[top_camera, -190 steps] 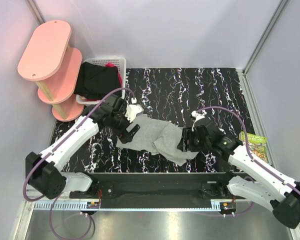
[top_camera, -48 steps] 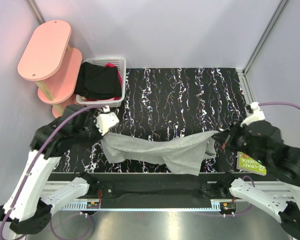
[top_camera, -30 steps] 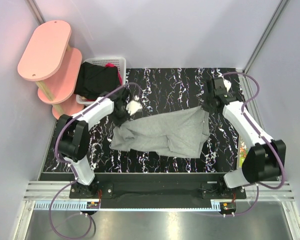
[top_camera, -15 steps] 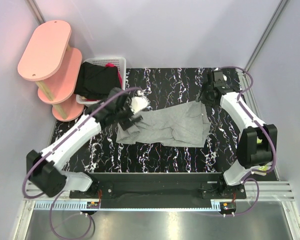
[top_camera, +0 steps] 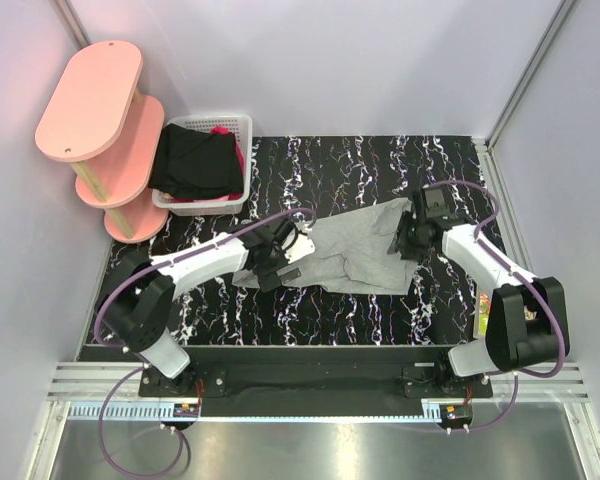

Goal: Fold and stack the t-shirts
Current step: Flatten out the tshirt

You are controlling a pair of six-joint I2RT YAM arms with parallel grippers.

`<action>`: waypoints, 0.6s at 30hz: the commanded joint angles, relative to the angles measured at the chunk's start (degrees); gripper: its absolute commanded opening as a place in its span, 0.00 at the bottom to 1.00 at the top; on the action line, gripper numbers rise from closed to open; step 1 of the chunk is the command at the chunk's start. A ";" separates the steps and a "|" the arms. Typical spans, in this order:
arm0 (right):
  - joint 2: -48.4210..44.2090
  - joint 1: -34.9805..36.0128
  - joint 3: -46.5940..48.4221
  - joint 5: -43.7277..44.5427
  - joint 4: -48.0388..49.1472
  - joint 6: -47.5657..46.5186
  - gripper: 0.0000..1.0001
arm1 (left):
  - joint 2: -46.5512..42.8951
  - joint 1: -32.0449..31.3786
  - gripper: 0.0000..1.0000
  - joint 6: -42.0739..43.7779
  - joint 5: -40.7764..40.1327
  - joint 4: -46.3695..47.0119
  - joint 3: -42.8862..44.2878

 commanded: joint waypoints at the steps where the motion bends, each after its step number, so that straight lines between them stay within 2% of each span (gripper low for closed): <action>1: -2.96 0.30 -3.44 -2.40 1.27 0.70 0.47 | 0.82 1.44 0.99 -0.12 -2.62 5.32 4.77; 10: -1.56 0.21 -8.81 -1.52 2.93 0.43 0.47 | 2.49 2.41 0.99 -0.39 -1.65 5.14 8.56; 18: -0.23 0.29 -10.83 -1.87 3.46 0.43 0.47 | 7.06 3.20 0.99 -1.71 -1.83 8.39 5.84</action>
